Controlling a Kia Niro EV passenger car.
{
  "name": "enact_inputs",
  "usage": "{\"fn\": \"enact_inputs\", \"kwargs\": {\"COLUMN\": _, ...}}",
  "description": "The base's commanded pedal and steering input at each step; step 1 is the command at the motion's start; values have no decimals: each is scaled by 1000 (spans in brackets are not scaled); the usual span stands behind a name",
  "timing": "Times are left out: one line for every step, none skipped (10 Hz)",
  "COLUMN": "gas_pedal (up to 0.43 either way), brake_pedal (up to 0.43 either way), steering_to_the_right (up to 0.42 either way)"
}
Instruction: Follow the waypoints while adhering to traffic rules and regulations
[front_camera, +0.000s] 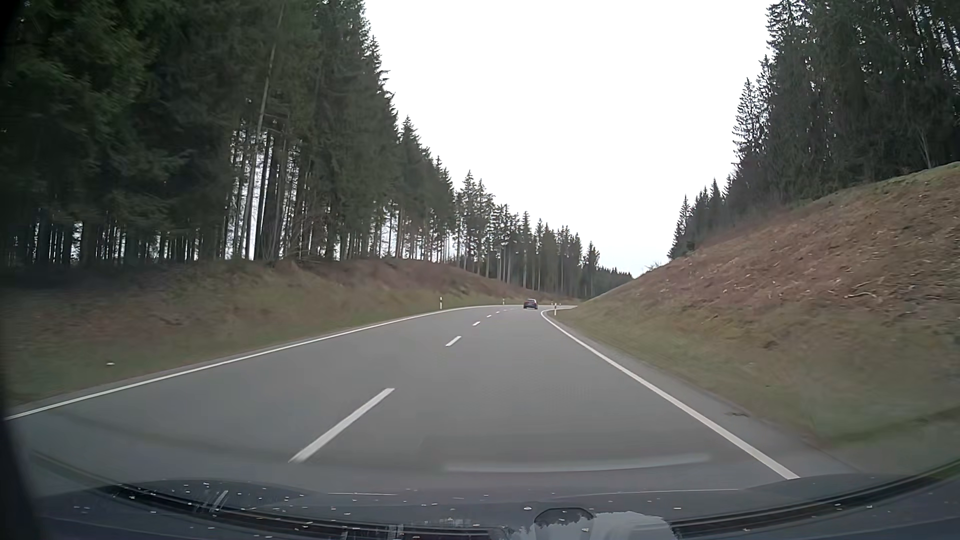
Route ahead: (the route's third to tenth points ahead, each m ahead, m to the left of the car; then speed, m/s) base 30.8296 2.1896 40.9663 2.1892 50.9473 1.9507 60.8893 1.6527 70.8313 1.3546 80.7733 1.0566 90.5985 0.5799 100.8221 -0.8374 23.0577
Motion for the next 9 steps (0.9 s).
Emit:
{"fn": "enact_inputs", "kwargs": {"gas_pedal": 240, "brake_pedal": 0, "steering_to_the_right": 0}}
{"fn": "enact_inputs", "kwargs": {"gas_pedal": 240, "brake_pedal": 0, "steering_to_the_right": 0}}
{"fn": "enact_inputs", "kwargs": {"gas_pedal": 228, "brake_pedal": 0, "steering_to_the_right": 0}}
{"fn": "enact_inputs", "kwargs": {"gas_pedal": 228, "brake_pedal": 0, "steering_to_the_right": 0}}
{"fn": "enact_inputs", "kwargs": {"gas_pedal": 228, "brake_pedal": 0, "steering_to_the_right": 0}}
{"fn": "enact_inputs", "kwargs": {"gas_pedal": 228, "brake_pedal": 0, "steering_to_the_right": 0}}
{"fn": "enact_inputs", "kwargs": {"gas_pedal": 228, "brake_pedal": 0, "steering_to_the_right": 0}}
{"fn": "enact_inputs", "kwargs": {"gas_pedal": 228, "brake_pedal": 0, "steering_to_the_right": 1}}
{"fn": "enact_inputs", "kwargs": {"gas_pedal": 220, "brake_pedal": 0, "steering_to_the_right": 1}}
